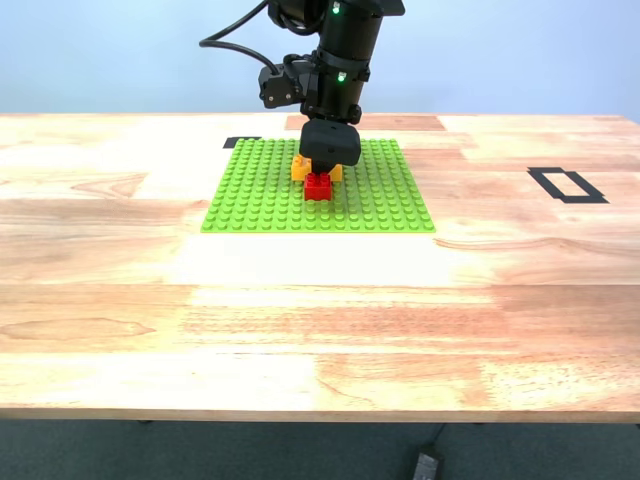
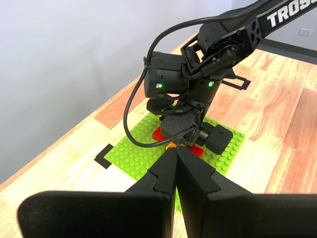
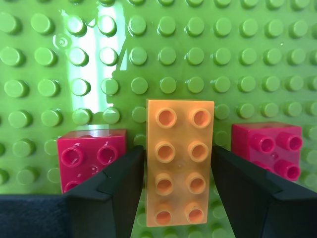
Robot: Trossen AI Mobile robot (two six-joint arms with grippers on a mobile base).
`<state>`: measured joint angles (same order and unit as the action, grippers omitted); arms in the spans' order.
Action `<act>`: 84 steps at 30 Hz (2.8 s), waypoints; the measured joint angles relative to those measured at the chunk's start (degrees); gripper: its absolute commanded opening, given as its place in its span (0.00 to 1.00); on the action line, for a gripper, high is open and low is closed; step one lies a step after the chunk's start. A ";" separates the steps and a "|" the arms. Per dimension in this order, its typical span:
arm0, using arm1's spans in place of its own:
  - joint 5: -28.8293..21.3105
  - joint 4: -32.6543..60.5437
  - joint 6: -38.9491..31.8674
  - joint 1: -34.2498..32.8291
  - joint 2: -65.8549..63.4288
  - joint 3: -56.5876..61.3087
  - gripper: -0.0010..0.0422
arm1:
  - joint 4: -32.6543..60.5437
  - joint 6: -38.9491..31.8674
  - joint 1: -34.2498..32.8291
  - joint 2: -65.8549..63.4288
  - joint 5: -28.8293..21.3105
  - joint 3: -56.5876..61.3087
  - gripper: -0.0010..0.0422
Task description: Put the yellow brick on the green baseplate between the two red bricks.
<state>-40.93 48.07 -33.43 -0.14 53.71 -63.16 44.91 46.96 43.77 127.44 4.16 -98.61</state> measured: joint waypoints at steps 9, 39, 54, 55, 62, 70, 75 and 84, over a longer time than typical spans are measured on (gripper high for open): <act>0.00 0.00 -0.02 0.00 0.00 0.00 0.02 | -0.11 0.00 0.11 -5.92 0.28 3.19 0.48; 0.04 0.42 -0.04 0.00 0.00 0.00 0.02 | -6.34 -2.84 -0.70 -6.93 0.35 8.41 0.05; 0.04 0.42 -0.04 0.00 0.00 0.00 0.02 | -12.13 1.81 -1.46 -7.17 -1.33 13.09 0.05; 0.04 0.42 -0.04 0.00 0.00 0.00 0.02 | -12.85 2.19 -1.49 -7.19 -1.90 13.55 0.05; 0.04 0.39 -0.04 0.00 0.00 0.00 0.02 | -14.19 3.08 -1.40 -7.17 -2.67 14.45 0.05; 0.04 0.42 -0.02 0.00 0.00 0.00 0.02 | -11.74 2.05 -1.44 -3.96 -2.49 12.00 0.05; 0.04 0.39 -0.02 0.00 0.00 0.00 0.02 | -10.93 1.44 -1.40 -5.38 -2.51 10.60 0.05; 0.57 0.39 -0.02 0.00 -0.02 0.00 0.02 | -12.13 1.51 -3.23 -15.63 -3.67 10.56 0.05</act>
<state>-40.36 48.47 -33.45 -0.14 53.69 -63.16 32.77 48.47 40.53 111.81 0.49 -88.05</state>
